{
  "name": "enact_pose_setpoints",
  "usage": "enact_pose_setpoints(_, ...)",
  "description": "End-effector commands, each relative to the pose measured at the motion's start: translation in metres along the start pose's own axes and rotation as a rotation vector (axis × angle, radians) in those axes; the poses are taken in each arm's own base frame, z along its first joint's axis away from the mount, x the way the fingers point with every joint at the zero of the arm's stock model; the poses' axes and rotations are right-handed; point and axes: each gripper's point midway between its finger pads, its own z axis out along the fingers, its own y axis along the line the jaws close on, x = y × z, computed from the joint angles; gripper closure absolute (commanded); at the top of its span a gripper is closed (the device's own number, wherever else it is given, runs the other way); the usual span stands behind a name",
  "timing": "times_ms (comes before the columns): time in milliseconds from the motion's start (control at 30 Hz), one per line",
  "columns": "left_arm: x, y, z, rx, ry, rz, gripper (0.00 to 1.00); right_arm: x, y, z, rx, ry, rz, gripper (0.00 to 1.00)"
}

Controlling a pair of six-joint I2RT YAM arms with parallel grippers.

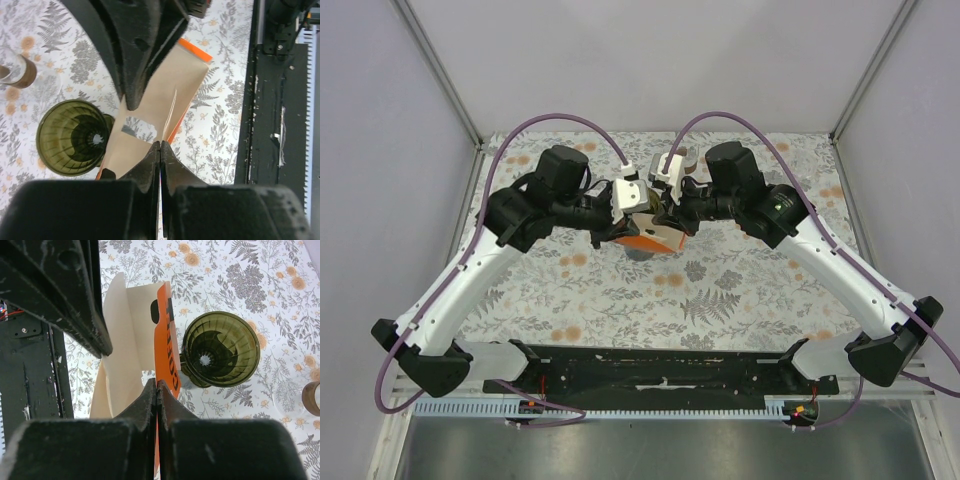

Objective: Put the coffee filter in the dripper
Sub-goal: Pick up the coffee filter from the coffee filter holder.

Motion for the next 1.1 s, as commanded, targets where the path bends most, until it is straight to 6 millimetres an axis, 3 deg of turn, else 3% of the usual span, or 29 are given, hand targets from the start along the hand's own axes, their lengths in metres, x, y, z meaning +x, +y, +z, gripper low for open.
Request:
enact_pose_setpoints(0,-0.028,0.023,-0.02,-0.153,-0.054,0.017,0.98,-0.015,0.004,-0.004,-0.011,-0.05,-0.035,1.0)
enact_pose_setpoints(267,-0.038,0.017,-0.028,-0.141,-0.078,0.01,0.98,-0.009,0.006,-0.001,-0.021,-0.038,-0.022,1.0)
enact_pose_setpoints(733,-0.029,0.007,-0.035,-0.126,-0.059,0.005,0.98,-0.003,0.021,0.005,-0.1,-0.05,0.025,1.0)
enact_pose_setpoints(867,-0.016,0.013,-0.034,-0.14,-0.038,-0.009,0.98,0.008,0.026,0.005,-0.112,-0.04,0.023,1.0)
enact_pose_setpoints(1067,0.016,-0.013,-0.018,-0.018,-0.008,-0.063,0.98,0.027,0.035,0.013,-0.13,-0.007,0.106,1.0)
